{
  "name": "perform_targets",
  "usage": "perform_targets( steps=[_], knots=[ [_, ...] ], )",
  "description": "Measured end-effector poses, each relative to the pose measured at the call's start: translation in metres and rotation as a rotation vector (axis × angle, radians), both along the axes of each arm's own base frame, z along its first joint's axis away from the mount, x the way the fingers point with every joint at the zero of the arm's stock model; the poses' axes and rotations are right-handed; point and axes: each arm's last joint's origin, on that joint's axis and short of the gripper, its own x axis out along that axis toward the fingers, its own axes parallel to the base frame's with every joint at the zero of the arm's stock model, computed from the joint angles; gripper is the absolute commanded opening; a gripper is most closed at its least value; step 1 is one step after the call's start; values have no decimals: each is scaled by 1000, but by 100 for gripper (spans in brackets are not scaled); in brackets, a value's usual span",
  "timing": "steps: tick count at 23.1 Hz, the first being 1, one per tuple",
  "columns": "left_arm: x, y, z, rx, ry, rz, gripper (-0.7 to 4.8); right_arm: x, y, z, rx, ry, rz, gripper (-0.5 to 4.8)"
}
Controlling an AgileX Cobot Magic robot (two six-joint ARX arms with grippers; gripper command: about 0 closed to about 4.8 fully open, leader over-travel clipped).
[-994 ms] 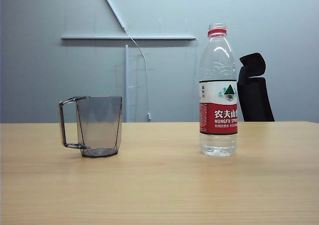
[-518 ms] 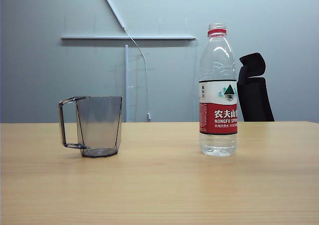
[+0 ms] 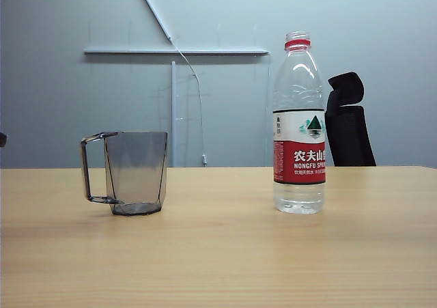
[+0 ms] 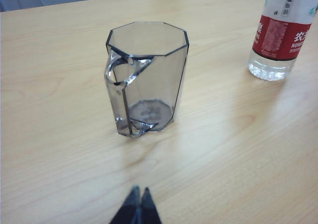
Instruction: Pick up the mineral water bottle on the table and pour water into the mug until it's half full.
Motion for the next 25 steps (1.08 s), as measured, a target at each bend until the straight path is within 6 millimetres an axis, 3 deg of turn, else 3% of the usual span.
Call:
perform_targets(
  steps=[3, 5, 7, 8, 9, 13, 16, 25],
  knots=[
    [0, 0, 0, 0, -1, 1, -2, -5, 8, 17, -8, -21, 58, 34],
    [0, 0, 0, 0, -1, 0, -2, -5, 14, 19, -42, -17, 72, 114],
    [0, 0, 0, 0, -1, 0, -2, -1, 25, 10, -93, 64, 85, 334],
    [0, 0, 0, 0, -1, -3, -2, 2, 32, 6, -143, 101, 106, 387],
    [0, 0, 0, 0, -1, -3, -2, 4, 37, 4, -175, 112, 121, 479],
    [0, 0, 0, 0, -1, -3, -2, 20, 64, 0, -335, 48, 81, 479],
    [0, 0, 0, -1, -2, -3, -2, 39, 75, -1, -332, 2, -8, 479],
    [0, 0, 0, -1, -3, -3, -2, 102, 112, -44, -298, -79, -6, 479]
  ],
)
